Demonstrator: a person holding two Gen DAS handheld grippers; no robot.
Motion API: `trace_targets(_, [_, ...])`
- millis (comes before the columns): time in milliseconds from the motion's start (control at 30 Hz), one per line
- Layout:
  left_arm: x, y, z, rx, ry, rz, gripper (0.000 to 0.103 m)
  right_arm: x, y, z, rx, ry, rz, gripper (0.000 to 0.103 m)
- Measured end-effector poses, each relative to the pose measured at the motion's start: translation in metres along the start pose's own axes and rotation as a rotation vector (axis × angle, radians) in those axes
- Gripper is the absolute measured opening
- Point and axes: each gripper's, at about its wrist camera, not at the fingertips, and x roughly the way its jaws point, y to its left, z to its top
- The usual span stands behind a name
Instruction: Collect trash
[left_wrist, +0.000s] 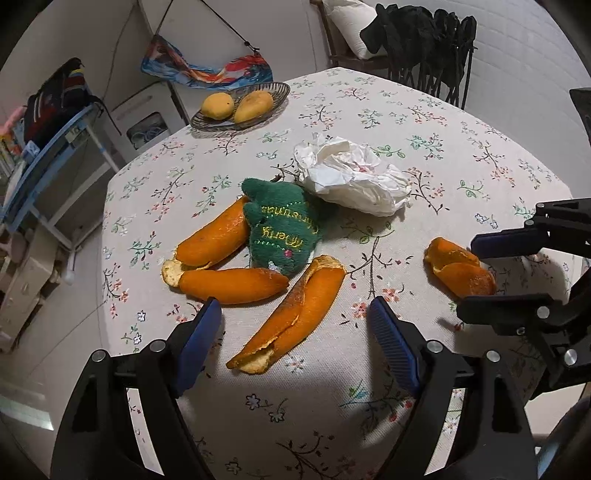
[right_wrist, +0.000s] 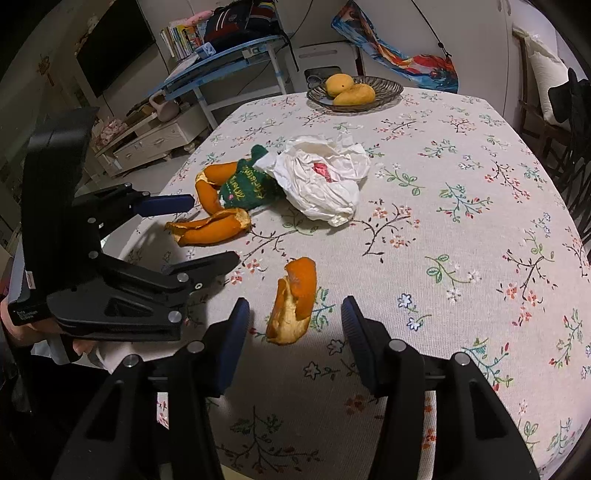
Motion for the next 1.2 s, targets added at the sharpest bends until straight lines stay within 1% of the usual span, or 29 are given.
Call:
trace_targets(67, [-0.001, -0.001, 0.0, 0.0, -0.001, 0.008, 0.079, -0.001, 0.001, -0.001, -0.001, 0.0, 0.001, 0.047])
trace_targets(100, [-0.001, -0.001, 0.0, 0.001, -0.002, 0.01, 0.079, -0.001, 0.0, -0.001, -0.002, 0.0, 0.003, 0.044])
trace_targets(167, [-0.001, -0.002, 0.0, -0.002, -0.003, 0.016, 0.079, 0.0, 0.0, -0.002, -0.001, 0.009, 0.014, 0.034])
trace_targets(200, [-0.001, -0.003, 0.0, -0.006, -0.003, 0.013, 0.076, 0.0, 0.001, -0.002, -0.003, 0.008, 0.013, 0.029])
trace_targets(233, [-0.001, -0.003, 0.0, -0.016, -0.002, -0.002, 0.069, 0.0, 0.001, -0.003, -0.005, 0.009, 0.015, 0.027])
trace_targets(267, [-0.002, -0.003, 0.0, -0.024, 0.001, -0.016, 0.066, -0.001, 0.002, -0.003, -0.005, 0.011, 0.018, 0.026])
trace_targets(333, [-0.003, -0.004, 0.0, -0.042, 0.008, -0.042, 0.047, -0.001, 0.002, -0.004, -0.002, 0.011, 0.022, 0.024])
trace_targets(367, [-0.003, -0.005, 0.001, -0.051, 0.012, -0.052, 0.04, -0.001, 0.002, -0.004, -0.001, 0.011, 0.023, 0.024])
trace_targets(400, [-0.003, -0.007, 0.001, -0.057, 0.017, -0.059, 0.03, -0.001, 0.002, -0.005, 0.002, 0.011, 0.026, 0.023])
trace_targets(433, [-0.004, -0.008, 0.001, -0.064, 0.023, -0.061, 0.022, -0.001, 0.001, -0.005, 0.008, 0.011, 0.03, 0.023])
trace_targets(467, [-0.005, -0.01, 0.001, -0.066, 0.027, -0.055, 0.021, -0.002, 0.001, -0.006, 0.012, 0.011, 0.033, 0.023])
trace_targets(533, [-0.006, -0.013, 0.0, -0.078, 0.031, -0.048, 0.02, -0.004, -0.001, -0.007, 0.027, 0.008, 0.042, 0.021])
trace_targets(767, [-0.021, -0.014, -0.01, -0.195, 0.038, -0.092, 0.019, -0.014, -0.003, -0.01, 0.05, -0.014, 0.054, 0.02])
trace_targets(833, [-0.023, -0.015, -0.015, -0.236, 0.05, -0.096, 0.019, -0.017, -0.004, -0.011, 0.054, -0.019, 0.054, 0.019])
trace_targets(900, [-0.022, -0.018, -0.019, -0.248, 0.065, -0.097, 0.02, -0.019, -0.005, -0.012, 0.057, -0.02, 0.052, 0.019])
trace_targets(967, [-0.023, -0.024, -0.021, -0.234, 0.06, -0.079, 0.023, -0.019, -0.006, -0.015, 0.064, -0.017, 0.05, 0.019])
trace_targets(1067, [-0.025, -0.027, -0.022, -0.231, 0.058, -0.065, 0.03, -0.017, -0.007, -0.017, 0.073, -0.004, 0.047, 0.02])
trace_targets(1100, [-0.025, -0.026, -0.022, -0.236, 0.057, -0.058, 0.035, -0.016, -0.007, -0.018, 0.077, -0.001, 0.046, 0.023])
trace_targets(1133, [-0.026, -0.026, -0.022, -0.238, 0.056, -0.052, 0.038, -0.016, -0.007, -0.019, 0.079, 0.0, 0.044, 0.029])
trace_targets(1200, [-0.027, -0.025, -0.024, -0.245, 0.055, -0.035, 0.039, -0.015, -0.006, -0.019, 0.072, -0.002, 0.036, 0.03])
